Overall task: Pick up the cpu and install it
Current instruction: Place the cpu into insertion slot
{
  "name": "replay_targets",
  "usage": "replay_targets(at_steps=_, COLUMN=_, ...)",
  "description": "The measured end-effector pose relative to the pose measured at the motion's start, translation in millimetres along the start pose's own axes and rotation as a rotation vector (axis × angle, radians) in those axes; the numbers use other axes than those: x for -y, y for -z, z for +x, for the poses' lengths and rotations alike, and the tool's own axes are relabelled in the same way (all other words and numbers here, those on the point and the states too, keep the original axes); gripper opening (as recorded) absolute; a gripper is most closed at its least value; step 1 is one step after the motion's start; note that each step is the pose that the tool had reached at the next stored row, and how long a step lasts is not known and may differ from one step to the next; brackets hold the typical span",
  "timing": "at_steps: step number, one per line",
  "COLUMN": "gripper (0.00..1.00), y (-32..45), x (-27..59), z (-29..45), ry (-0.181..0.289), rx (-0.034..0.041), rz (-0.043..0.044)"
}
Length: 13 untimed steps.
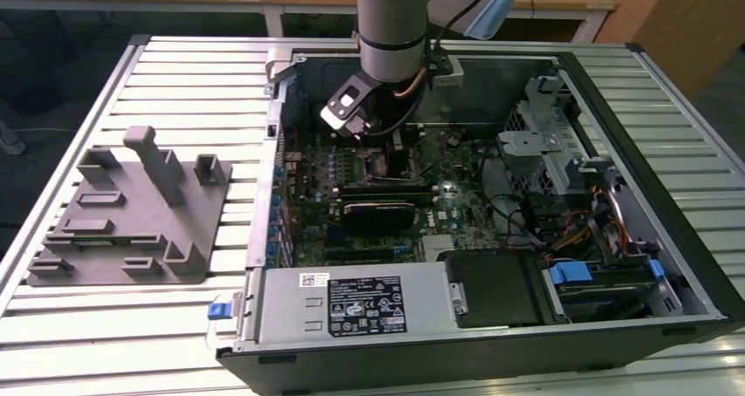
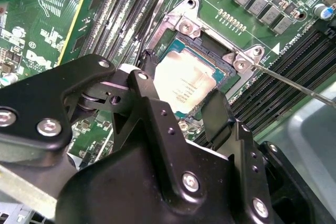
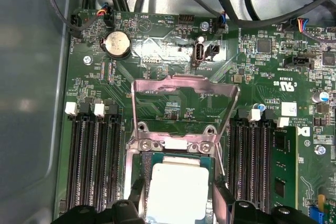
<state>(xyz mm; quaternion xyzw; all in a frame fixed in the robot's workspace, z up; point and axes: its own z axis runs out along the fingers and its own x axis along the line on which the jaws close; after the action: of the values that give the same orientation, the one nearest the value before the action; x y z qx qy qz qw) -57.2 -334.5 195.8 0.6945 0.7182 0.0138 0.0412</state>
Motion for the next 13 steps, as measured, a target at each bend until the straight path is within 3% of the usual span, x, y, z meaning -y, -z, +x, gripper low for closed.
replay_targets(at_steps=13, gripper=0.62, y=-1.7, x=0.1, z=0.1, ry=-0.010, rx=0.0008, rz=0.0004)
